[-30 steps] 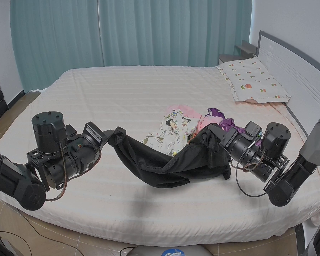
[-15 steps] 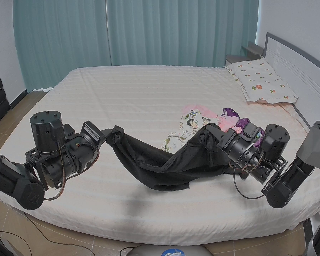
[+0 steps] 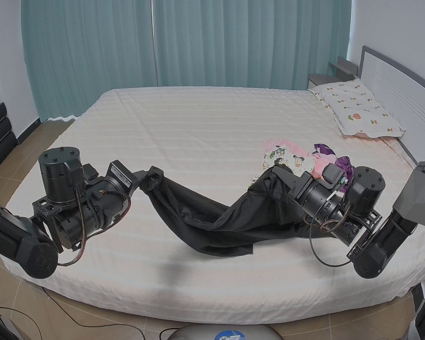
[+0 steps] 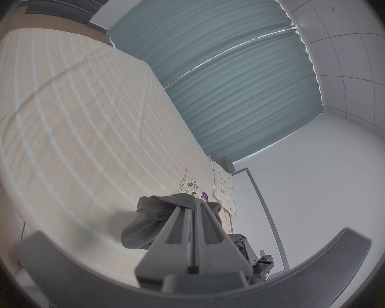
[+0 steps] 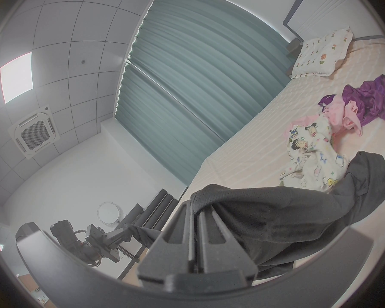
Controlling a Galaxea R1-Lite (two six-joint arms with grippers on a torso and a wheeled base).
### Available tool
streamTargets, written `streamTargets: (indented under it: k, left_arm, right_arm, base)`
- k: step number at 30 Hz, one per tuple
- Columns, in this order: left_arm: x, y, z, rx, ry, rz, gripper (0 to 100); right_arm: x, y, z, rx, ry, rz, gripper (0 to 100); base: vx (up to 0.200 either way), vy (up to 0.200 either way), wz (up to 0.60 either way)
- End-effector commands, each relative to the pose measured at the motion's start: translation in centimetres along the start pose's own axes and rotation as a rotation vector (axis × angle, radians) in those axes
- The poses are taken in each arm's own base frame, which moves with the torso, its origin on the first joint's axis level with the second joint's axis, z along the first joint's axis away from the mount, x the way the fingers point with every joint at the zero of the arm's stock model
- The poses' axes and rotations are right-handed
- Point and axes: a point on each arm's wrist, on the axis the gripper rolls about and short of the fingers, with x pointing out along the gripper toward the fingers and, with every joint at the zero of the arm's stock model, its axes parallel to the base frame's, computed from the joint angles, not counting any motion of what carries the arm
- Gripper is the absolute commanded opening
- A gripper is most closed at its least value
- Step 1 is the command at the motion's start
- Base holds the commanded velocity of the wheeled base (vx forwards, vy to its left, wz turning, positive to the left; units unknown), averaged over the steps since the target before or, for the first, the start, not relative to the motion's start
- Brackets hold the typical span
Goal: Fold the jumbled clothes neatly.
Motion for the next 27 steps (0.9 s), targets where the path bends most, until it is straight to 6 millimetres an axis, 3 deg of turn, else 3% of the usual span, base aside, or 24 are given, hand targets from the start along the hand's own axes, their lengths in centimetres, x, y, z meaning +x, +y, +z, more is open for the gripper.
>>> streamTargets:
  k: [1, 27]
  left_arm:
    - [-0.03, 0.0, 0.1, -0.001, -0.005, 0.0, 0]
    - [-0.38, -0.18, 0.54, -0.005, -0.017, -0.009, 0]
  right_arm:
    - [0.03, 0.15, 0.1, -0.001, -0.01, 0.012, 0]
    - [0.22, 0.01, 0.05, -0.001, -0.01, 0.012, 0]
  base:
    - [0.0, 0.2, 0.0]
    - [0.0, 0.2, 0.0]
